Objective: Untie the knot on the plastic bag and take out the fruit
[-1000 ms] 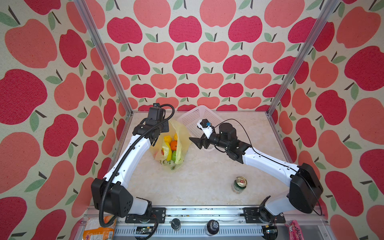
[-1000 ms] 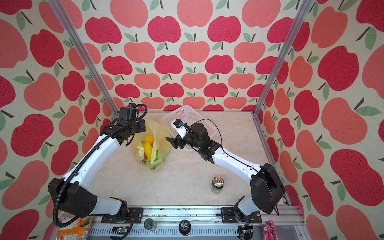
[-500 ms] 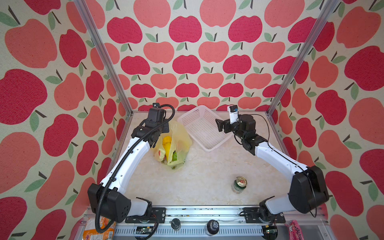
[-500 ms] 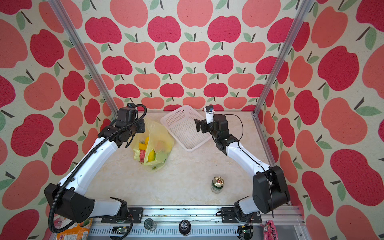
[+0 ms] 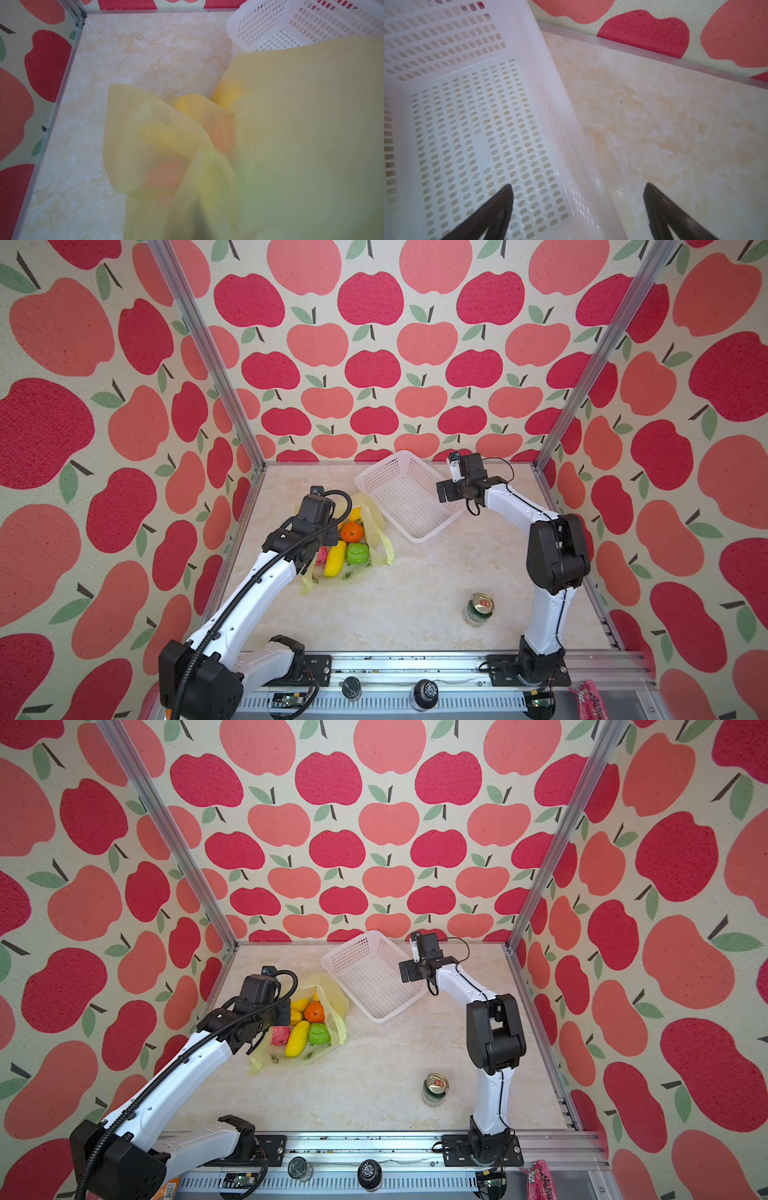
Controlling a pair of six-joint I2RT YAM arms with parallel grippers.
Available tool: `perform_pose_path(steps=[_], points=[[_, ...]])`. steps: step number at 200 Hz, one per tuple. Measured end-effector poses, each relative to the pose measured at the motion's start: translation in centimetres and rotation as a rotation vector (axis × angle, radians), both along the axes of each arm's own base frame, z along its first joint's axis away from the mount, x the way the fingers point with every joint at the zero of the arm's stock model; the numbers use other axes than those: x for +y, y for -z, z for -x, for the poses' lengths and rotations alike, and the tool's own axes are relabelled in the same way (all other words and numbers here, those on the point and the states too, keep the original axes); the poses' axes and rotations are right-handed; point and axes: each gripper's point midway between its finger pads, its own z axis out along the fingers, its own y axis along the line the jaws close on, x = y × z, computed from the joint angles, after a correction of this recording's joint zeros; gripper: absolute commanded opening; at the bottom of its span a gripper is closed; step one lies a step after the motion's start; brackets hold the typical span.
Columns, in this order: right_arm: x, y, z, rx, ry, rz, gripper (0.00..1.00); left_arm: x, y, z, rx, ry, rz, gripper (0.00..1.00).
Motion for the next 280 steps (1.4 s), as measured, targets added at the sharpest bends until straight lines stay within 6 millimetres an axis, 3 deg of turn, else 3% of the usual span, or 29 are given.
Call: perform_pose_path(steps=[48, 61, 95, 144, 177, 205, 242, 280], points=[[-2.2, 2.2, 2.2, 0.086, 0.085, 0.058, 0.84, 0.5, 0.7, 1.6, -0.078, -0.012, 0.018, 0.0], [-3.3, 3.1, 4.1, 0.119, 0.128, 0.065, 0.81, 0.9, 0.7, 1.8, -0.11, -0.036, 0.029, 0.0], [-5.6, 3.3, 9.6, 0.146, 0.207, 0.098, 0.76, 1.1, 1.7, 2.3, -0.132, -0.05, 0.06, 0.0], [-5.4, 3.1, 16.5, 0.113, 0.247, 0.123, 0.74, -0.3, 0.9, 2.4, -0.159, 0.003, 0.134, 0.0], [-7.5, 3.3, 20.5, 0.104, 0.292, 0.128, 0.73, -1.4, 1.3, 2.0, -0.132, 0.043, 0.156, 0.0], [-8.0, 1.8, 22.2, 0.047, 0.293, 0.082, 0.74, -2.3, 0.5, 1.6, -0.152, 0.093, 0.173, 0.0], [-7.9, -2.5, 23.2, -0.078, 0.285, 0.01, 0.72, -2.5, -1.1, 2.0, -0.201, 0.115, 0.197, 0.0], [-3.9, -9.0, 26.3, -0.263, 0.086, -0.146, 0.65, -2.6, -1.5, 1.9, -0.221, 0.116, 0.204, 0.0]])
